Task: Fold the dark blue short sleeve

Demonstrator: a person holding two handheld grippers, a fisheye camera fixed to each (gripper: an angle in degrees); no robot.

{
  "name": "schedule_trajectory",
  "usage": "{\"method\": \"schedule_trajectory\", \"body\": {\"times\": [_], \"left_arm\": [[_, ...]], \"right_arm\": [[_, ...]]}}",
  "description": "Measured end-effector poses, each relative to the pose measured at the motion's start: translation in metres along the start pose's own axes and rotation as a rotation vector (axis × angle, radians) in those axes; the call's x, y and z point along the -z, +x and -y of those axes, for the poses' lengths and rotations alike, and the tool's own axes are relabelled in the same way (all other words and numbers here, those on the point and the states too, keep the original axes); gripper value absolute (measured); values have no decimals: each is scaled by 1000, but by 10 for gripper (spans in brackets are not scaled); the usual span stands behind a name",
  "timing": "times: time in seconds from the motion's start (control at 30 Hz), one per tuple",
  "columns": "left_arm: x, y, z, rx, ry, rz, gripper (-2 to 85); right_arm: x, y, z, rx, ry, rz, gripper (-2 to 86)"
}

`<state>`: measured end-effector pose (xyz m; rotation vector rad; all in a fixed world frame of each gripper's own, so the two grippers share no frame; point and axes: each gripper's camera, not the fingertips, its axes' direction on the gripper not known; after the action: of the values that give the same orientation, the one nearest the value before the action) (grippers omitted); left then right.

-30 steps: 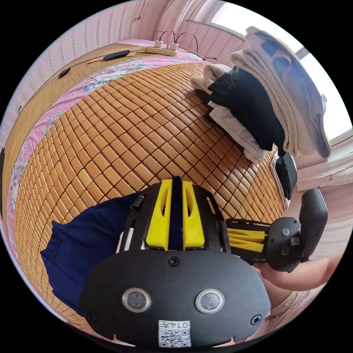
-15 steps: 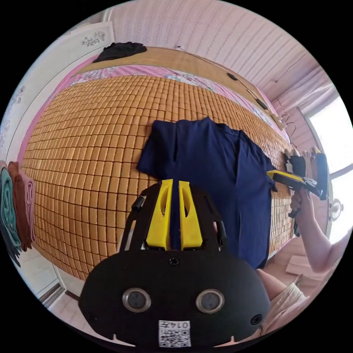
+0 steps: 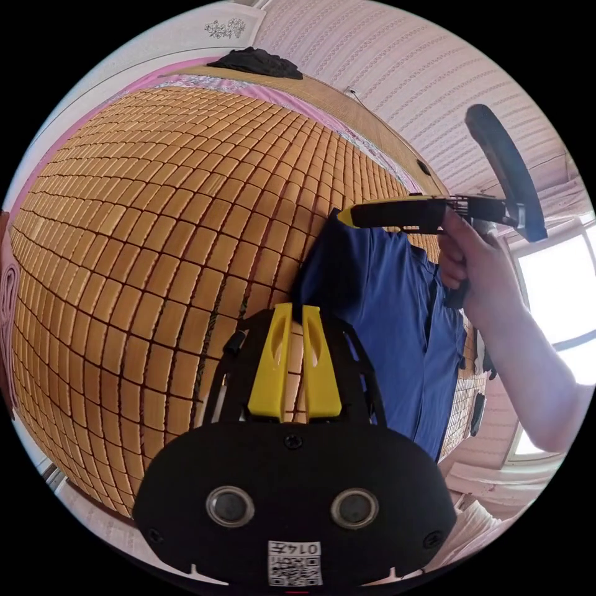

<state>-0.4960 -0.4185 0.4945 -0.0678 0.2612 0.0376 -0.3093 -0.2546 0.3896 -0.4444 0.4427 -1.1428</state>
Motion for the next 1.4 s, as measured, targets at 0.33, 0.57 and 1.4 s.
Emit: {"method": "schedule_trajectory", "body": {"times": [0.33, 0.57, 1.4], "left_arm": [[51, -38, -42, 91, 112, -17, -5], [50, -48, -43, 114, 88, -8, -3], [24, 63, 49, -292, 69, 37, 50]], "right_arm": [[17, -39, 55, 209, 46, 110, 16], [30, -57, 49, 166, 41, 80, -4], [78, 169, -210, -487, 54, -179, 50]]}}
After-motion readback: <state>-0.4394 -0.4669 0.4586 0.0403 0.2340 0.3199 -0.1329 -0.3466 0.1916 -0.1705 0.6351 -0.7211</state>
